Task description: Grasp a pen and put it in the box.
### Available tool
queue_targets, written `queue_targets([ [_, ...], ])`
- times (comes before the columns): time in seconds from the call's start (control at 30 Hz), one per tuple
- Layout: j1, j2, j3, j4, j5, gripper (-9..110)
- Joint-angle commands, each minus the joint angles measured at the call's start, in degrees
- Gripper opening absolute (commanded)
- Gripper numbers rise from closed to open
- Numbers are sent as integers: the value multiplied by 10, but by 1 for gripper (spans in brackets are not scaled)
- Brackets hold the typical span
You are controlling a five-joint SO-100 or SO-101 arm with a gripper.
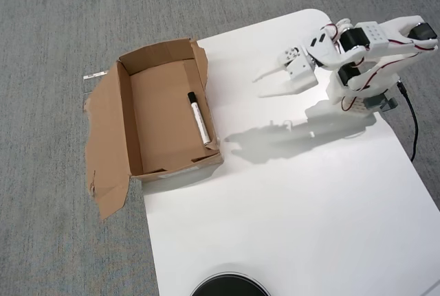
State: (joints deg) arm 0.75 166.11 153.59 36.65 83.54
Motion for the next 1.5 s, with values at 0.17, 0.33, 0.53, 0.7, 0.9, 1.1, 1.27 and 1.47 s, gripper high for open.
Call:
queue_targets([
  [0.17,-61,159,154,2,334,12],
  [0.33,-61,186,177,2,514,12],
  [0.53,-53,223,217,2,707,13],
  [0.7,-53,294,290,3,801,13],
  [0.9,-29,303,293,50,813,13],
  [1.1,-22,305,293,112,813,12],
  [1.27,-21,305,293,200,813,13],
  [1.47,-21,305,293,319,813,13],
])
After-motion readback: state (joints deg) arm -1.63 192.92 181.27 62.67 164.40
